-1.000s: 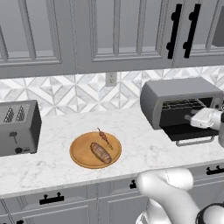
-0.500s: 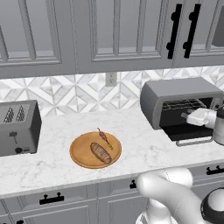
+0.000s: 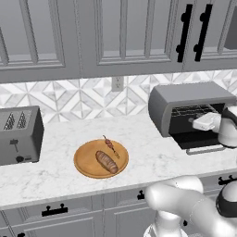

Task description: Pick up the kebab skewer and baguette bread, and place them inside the toaster oven. Close the toaster oven door and start by setting the timer.

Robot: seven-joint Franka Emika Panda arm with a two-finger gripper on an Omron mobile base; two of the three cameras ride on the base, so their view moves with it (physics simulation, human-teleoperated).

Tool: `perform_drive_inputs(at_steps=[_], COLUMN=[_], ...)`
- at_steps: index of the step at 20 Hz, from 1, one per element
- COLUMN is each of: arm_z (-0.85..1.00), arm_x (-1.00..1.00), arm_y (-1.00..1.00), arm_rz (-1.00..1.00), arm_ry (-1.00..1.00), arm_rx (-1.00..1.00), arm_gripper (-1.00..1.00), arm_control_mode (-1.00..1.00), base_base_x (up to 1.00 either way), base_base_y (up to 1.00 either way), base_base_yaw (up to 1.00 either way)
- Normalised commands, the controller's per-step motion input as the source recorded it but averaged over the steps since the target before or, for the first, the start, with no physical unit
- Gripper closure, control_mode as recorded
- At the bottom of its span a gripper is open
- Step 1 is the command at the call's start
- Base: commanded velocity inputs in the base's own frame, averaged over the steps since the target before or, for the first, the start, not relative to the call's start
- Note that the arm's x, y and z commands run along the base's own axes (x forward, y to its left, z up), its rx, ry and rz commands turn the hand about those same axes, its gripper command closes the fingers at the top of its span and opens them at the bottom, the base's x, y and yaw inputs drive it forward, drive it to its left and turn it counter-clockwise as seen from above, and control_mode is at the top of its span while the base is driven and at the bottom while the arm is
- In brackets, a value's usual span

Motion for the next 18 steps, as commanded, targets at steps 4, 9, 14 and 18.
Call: perform_drive_inputs(at_steps=[4, 9, 14, 18], arm_z=[-0.11, -0.05, -0.23, -0.17], arm_x=[0.39, 0.36, 0.41, 0.45], arm_y=[-0.12, -0.10, -0.14, -0.24], arm_rz=[-0.06, -0.01, 0.00, 0.00], arm_ry=[0.00, 0.00, 0.00, 0.00], arm_rx=[-0.04, 0.00, 0.00, 0.00], arm_gripper=[-1.00, -1.00, -1.00, -1.00], arm_control_mode=[-1.00, -1.00, -1.00, -1.00], base_base_x=[0.00, 0.00, 0.00, 0.00], base_base_y=[0.00, 0.00, 0.00, 0.00], base_base_yaw=[0.00, 0.00, 0.00, 0.00])
